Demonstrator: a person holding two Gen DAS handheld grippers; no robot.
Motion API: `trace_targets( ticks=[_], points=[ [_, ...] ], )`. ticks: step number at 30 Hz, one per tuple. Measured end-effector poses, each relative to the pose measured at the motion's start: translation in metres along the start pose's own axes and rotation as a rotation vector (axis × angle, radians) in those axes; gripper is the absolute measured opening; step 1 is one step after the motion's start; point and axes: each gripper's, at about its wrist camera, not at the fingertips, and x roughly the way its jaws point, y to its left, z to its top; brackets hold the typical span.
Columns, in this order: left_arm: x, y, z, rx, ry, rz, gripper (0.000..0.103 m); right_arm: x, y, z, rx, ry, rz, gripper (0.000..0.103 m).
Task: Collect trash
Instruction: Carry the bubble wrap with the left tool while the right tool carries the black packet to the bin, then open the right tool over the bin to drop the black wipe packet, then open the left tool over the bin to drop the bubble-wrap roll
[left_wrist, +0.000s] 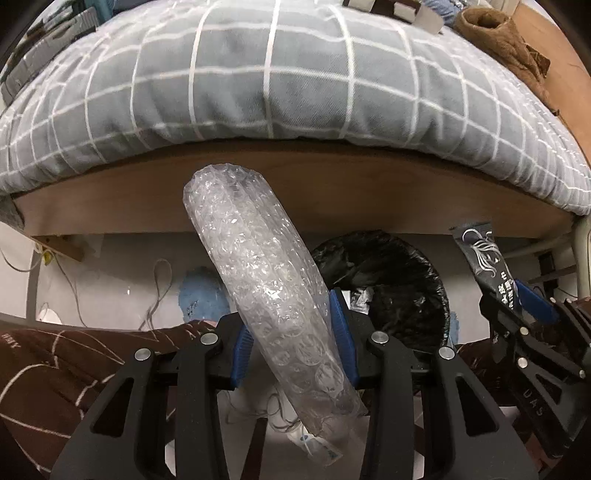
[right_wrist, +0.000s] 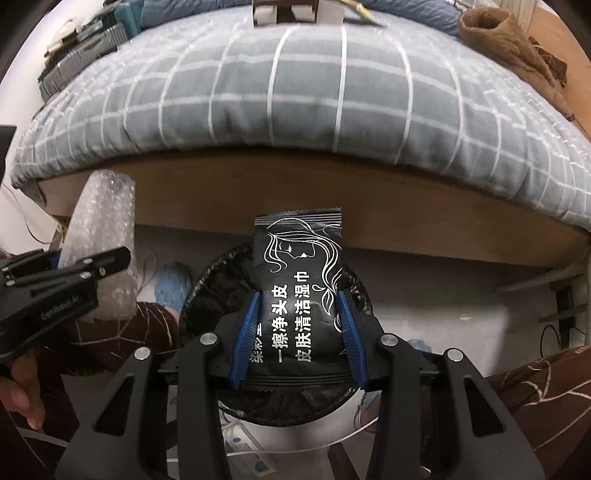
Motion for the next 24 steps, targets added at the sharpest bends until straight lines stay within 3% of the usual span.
trace_targets(
  ticks=[7, 18, 24],
  points=[
    [0.015, 0.009, -0.002, -0.031, 0.027, 0.011, 0.038, 0.021, 0.010, 0.000, -0.026, 0.044, 0.001, 0.044],
    [0.015, -0.003, -0.005, -0.008, 0.023, -0.010, 0.038, 0.007, -0.006, -0.002, -0.007, -0.011, -0.048, 0.084],
    [0.016, -0.026, -0.004, 0.035, 0.028, -0.030, 0.038, -0.007, -0.032, -0.005, 0.040, -0.036, -0.075, 0.094]
  ],
)
